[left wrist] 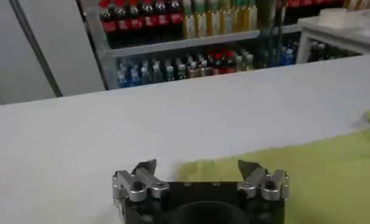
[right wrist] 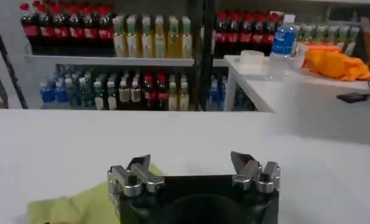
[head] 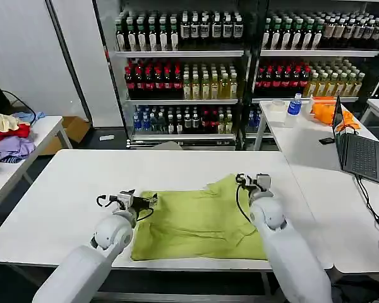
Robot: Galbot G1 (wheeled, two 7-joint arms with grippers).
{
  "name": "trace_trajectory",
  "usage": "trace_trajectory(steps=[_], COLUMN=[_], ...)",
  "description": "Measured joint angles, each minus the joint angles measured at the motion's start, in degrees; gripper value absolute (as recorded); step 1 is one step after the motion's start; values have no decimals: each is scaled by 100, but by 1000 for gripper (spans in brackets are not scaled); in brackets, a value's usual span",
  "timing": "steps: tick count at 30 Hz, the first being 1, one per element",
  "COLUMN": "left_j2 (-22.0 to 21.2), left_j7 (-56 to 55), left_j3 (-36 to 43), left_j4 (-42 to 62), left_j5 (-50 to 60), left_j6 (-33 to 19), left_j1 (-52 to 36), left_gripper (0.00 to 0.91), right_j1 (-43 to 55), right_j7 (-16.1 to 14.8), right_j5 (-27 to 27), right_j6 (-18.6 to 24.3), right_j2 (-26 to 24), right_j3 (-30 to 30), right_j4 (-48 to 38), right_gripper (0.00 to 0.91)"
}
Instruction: Fold and organize the clothes.
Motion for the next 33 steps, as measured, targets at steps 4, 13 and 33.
trace_trajectory(steps=[4, 13, 33], left_j2=[-75, -47, 136], left_j7=[-37, 13, 213], left_j3=[47, 118, -18], left_j4=[241, 432, -34], left_j5=[-37, -186, -407], left_j6=[-4, -10, -9], left_j1=[-105, -189, 235], left_gripper=[282, 20, 20], right_j1=[212, 342, 90], right_j7=[-65, -121, -191], right_j5=[44, 196, 212], right_j6=[-11, -22, 24], right_j2=[156, 352, 284], right_j3=[-80, -243, -326], right_j4=[-434, -878, -495], right_gripper=[746, 0, 0])
